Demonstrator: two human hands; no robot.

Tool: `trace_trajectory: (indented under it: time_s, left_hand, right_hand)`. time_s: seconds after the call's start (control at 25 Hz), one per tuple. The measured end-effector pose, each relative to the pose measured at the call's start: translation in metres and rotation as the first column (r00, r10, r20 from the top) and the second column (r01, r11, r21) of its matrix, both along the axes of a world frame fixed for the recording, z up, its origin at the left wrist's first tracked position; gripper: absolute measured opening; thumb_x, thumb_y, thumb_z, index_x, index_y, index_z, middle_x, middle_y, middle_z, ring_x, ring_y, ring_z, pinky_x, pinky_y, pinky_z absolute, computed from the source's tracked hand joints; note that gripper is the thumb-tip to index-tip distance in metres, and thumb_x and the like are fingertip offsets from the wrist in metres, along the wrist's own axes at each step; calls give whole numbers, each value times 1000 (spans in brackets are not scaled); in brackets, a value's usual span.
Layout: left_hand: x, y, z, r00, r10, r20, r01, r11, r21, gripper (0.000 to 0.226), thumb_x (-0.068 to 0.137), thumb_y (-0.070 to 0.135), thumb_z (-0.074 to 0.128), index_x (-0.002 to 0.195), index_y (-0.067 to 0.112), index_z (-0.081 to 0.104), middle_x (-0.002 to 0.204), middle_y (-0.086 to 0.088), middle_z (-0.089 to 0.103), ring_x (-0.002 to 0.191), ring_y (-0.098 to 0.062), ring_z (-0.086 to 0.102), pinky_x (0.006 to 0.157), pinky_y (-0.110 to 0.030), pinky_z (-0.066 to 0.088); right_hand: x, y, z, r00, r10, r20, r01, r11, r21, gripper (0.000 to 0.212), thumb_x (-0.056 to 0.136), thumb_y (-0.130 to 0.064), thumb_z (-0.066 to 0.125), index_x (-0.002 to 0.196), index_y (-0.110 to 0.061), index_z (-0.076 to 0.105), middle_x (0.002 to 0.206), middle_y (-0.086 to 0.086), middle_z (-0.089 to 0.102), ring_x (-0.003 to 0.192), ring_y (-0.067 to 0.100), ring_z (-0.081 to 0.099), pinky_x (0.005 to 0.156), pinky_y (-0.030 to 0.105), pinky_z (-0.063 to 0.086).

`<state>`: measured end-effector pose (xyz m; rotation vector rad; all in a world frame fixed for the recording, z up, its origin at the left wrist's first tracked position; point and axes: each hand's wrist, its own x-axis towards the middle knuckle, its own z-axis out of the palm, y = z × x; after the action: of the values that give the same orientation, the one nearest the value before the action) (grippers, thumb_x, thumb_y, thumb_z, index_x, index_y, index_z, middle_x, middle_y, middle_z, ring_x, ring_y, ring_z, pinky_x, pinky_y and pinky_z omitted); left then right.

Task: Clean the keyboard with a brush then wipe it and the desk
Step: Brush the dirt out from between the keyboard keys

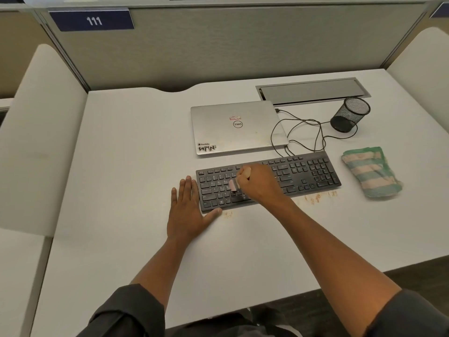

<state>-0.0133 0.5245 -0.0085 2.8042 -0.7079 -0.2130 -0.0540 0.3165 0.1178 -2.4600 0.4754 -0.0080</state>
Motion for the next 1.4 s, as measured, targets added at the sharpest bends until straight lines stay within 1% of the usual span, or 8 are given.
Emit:
trace_trajectory:
  time_s: [0.12, 0.28, 0.44, 0.6, 0.76, 1.0, 1.2, 1.4]
  left_hand:
    - [0, 0, 1, 1000, 0, -2, 0, 1000, 8, 119, 82, 91, 23, 161, 7, -4, 170, -9, -9, 155, -18, -19, 126, -44, -10]
    - [0, 0, 3, 1000, -1, -8, 2, 1000, 18, 119, 83, 91, 23, 161, 7, -6, 170, -9, -11, 155, -19, -19, 126, -43, -12]
    - [0, 0, 4, 1000, 0, -13, 1, 1000, 24, 119, 82, 91, 21, 161, 6, -6, 170, -10, -11, 155, -19, -19, 126, -44, -11]
    - [0, 0, 4, 1000, -3, -15, 4, 1000, 30, 120, 81, 92, 20, 161, 7, -7, 170, -9, -12, 155, -20, -19, 126, -44, -9]
    - [0, 0, 4, 1000, -2, -9, 2, 1000, 13, 119, 82, 91, 24, 161, 6, -5, 170, -10, -10, 156, -20, -16, 126, -44, -8]
    - [0, 0, 4, 1000, 2, -16, -2, 1000, 5, 119, 82, 90, 26, 161, 6, -5, 170, -10, -9, 155, -19, -17, 126, -44, -9]
    - [0, 0, 4, 1000, 1, -18, -1, 1000, 10, 119, 82, 90, 24, 161, 6, -6, 170, -10, -10, 155, -20, -18, 126, -44, -10]
    - [0, 0, 3, 1000, -2, -15, 2, 1000, 9, 119, 82, 90, 24, 161, 6, -7, 170, -10, -10, 155, -20, -17, 126, -44, -11]
  right_hand:
    - [0, -5, -3, 995, 7, -104, -11, 999, -40, 20, 89, -18, 55, 88, -10, 74, 85, 6, 72, 81, 22, 66, 69, 30, 53]
    - [3, -11, 5, 999, -34, 22, 33, 997, 65, 14, 89, -18, 54, 86, -16, 68, 82, 1, 70, 74, 15, 63, 61, 25, 47]
    - [-7, -7, -4, 1000, 10, 0, -10, 996, 92, 7, 85, -16, 57, 84, -22, 61, 82, 0, 66, 68, 13, 57, 52, 23, 35]
    - [-16, -13, -3, 999, 46, -6, -45, 995, 86, 10, 85, -11, 55, 83, -15, 64, 81, 1, 68, 73, 17, 60, 57, 25, 41]
    - [-10, -13, -1, 994, -49, 101, 36, 992, 122, 7, 87, -15, 58, 86, -15, 65, 78, -1, 67, 70, 13, 59, 59, 26, 43]
    - [-3, -7, 9, 981, 143, -134, -155, 984, -90, 22, 95, -15, 49, 90, -4, 67, 90, 11, 70, 86, 27, 64, 78, 35, 51]
    - [8, -11, 19, 996, 89, -18, -89, 996, -18, 25, 92, -17, 54, 68, -21, 57, 85, 2, 71, 83, 21, 65, 75, 40, 53]
    - [5, 1, 8, 983, 128, -130, -142, 984, -105, 29, 93, -15, 47, 65, -15, 51, 72, 6, 65, 73, 23, 62, 62, 36, 47]
